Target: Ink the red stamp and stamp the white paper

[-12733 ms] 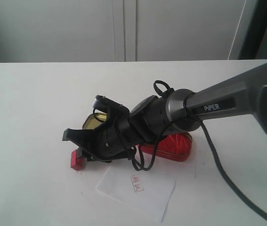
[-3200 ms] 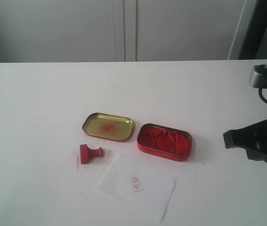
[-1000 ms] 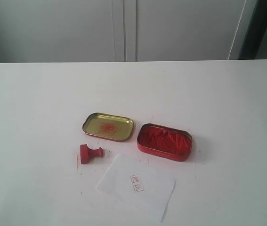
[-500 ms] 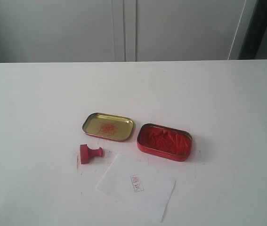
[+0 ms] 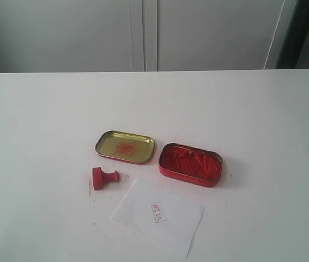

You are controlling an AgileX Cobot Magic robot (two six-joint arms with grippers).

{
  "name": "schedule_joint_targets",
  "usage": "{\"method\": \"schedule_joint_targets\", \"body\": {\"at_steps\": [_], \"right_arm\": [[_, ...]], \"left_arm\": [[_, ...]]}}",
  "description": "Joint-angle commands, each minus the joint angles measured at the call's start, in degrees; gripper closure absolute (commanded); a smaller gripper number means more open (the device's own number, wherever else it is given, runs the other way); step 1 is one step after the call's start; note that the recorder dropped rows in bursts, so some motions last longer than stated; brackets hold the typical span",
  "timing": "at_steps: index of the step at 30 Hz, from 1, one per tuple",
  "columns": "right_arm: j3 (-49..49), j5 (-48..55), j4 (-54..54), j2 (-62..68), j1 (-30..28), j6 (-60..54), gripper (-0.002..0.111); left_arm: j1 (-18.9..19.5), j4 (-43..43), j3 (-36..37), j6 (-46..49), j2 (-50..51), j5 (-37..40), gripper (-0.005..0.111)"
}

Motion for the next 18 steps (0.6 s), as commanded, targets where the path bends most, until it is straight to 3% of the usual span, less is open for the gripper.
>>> {"method": "schedule_joint_targets", "body": {"at_steps": [1,18], "right_arm": [[3.81,-0.24,0.28,-0.41,-0.41,-0.24,0.108],[18.83,-10.84,0.28,-0.41,-0.41,-0.24,0.108]], "left_arm": [[0.16,-0.16,0.19,0.16,-0.2,-0.19,0.107],[0.16,-0.16,0.19,0.16,-0.2,-0.19,0.107]]}}
